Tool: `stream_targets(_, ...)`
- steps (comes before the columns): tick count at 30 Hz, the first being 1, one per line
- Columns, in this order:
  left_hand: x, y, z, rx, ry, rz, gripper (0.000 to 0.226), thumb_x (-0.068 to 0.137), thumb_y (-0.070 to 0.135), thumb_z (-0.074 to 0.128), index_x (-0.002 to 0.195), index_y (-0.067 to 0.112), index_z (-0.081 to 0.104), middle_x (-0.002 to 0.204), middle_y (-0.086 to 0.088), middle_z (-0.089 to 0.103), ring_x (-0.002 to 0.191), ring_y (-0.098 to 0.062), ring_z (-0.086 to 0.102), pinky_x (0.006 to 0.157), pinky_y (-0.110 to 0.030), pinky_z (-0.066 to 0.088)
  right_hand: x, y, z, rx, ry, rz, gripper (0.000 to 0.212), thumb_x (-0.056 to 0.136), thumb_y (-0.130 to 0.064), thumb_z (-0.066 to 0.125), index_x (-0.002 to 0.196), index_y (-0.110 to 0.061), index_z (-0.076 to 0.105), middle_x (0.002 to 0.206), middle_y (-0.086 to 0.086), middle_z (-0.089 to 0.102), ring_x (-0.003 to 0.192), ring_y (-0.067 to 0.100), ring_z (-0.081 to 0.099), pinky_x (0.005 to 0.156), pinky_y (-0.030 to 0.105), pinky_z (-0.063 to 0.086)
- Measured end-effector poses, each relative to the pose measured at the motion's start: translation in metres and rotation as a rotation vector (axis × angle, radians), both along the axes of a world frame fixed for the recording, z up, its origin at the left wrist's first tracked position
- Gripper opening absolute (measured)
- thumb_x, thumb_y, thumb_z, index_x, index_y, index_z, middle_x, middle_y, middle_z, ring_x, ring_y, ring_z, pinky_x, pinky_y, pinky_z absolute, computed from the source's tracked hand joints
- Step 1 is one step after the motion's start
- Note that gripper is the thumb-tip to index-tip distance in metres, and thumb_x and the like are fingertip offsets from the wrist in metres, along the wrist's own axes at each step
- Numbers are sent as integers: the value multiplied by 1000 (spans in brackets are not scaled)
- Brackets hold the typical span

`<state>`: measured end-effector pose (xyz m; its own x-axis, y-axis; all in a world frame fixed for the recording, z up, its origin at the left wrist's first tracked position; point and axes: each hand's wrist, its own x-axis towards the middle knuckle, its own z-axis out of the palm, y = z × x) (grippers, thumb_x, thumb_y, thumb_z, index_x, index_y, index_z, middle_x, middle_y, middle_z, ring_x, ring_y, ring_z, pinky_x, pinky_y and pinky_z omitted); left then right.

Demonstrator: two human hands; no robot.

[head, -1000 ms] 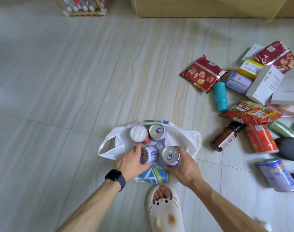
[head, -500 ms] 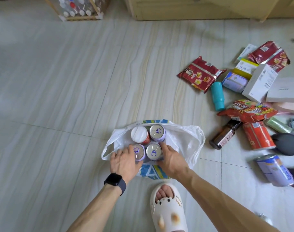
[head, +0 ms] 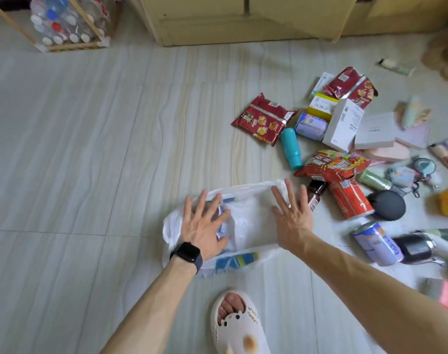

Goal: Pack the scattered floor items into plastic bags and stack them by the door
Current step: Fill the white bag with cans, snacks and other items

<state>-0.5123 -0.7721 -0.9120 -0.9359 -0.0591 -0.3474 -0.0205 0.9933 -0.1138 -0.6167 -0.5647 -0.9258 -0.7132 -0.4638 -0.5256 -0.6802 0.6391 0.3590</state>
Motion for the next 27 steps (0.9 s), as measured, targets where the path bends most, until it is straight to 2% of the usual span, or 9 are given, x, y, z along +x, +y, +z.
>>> stream_targets(2, -11, -2, -3, -57, -63, 18, 84, 73, 65, 48, 151, 44, 23, 165, 0, 0, 148, -42, -8, 104, -68, -24, -16, 8, 12, 8, 13, 8, 64, 97, -37, 33, 157, -28, 11, 160, 4, -27, 139, 46, -32, 109, 68, -16)
stream_targets(4, -18, 4, -3, -103, -88, 26, 92, 75, 68, 43, 154, 40, 3, 163, 0, -15, 145, -42, -20, 98, -68, -28, -23, 7, 21, -11, 28, 32, 69, 95, -35, 37, 157, -24, 10, 161, 6, -25, 141, 44, -32, 110, 68, -16)
stream_targets(7, -19, 10, -2, -132, -88, -4, 94, 79, 69, 42, 155, 35, 0, 163, -3, -13, 147, -36, -19, 100, -69, -23, -18, 1, 27, -69, 28, 62, 75, 92, -38, 45, 156, -23, 11, 160, 14, -24, 140, 45, -33, 109, 69, -14)
stream_targets(11, -20, 20, 8, -69, -28, -48, 90, 80, 67, 50, 155, 34, 13, 165, -3, 6, 149, -39, -6, 110, -67, -12, -10, 9, 28, -293, -84, 64, 75, 89, -38, 49, 155, -27, 16, 162, 14, -17, 145, 38, -27, 114, 64, -10)
stream_targets(14, -33, 46, 27, -7, 13, -96, 87, 85, 61, 50, 155, 36, 5, 165, -1, 4, 149, -37, -8, 112, -64, -12, -13, 38, 29, -520, -151, 218, 72, 88, -34, 55, 154, -29, 26, 164, 14, 6, 151, 33, 3, 118, 56, 8)
stream_targets(17, -59, 83, 52, 12, 18, -184, 86, 90, 55, 48, 155, 38, -5, 165, -1, -2, 149, -33, -12, 113, -62, -12, -19, 90, 39, -560, -162, 322, 72, 85, -30, 60, 151, -30, 32, 161, 14, 20, 148, 31, 24, 115, 52, 24)
stream_targets(20, -90, 129, 68, 53, 22, -280, 84, 90, 50, 49, 155, 37, -1, 165, -1, 2, 150, -31, -7, 115, -60, -8, -24, 152, 54, -604, -121, 175, 70, 81, -29, 58, 148, -29, 38, 158, 13, 30, 143, 31, 35, 111, 52, 35)
stream_targets(23, -119, 181, 71, 81, -8, -380, 83, 88, 45, 51, 155, 35, 3, 164, -2, 4, 150, -29, -4, 116, -59, -6, -27, 216, 60, -651, -52, -127, 72, 78, -35, 62, 146, -22, 42, 154, 13, 38, 136, 33, 44, 105, 49, 43)
stream_targets(27, -143, 236, 54, 55, -17, -517, 79, 87, 40, 57, 154, 27, 16, 162, -6, 11, 150, -28, 1, 117, -57, -3, -13, 272, 42, -634, -10, -413, 78, 82, -47, 52, 149, -11, 37, 154, 13, 38, 138, 35, 40, 111, 46, 38)
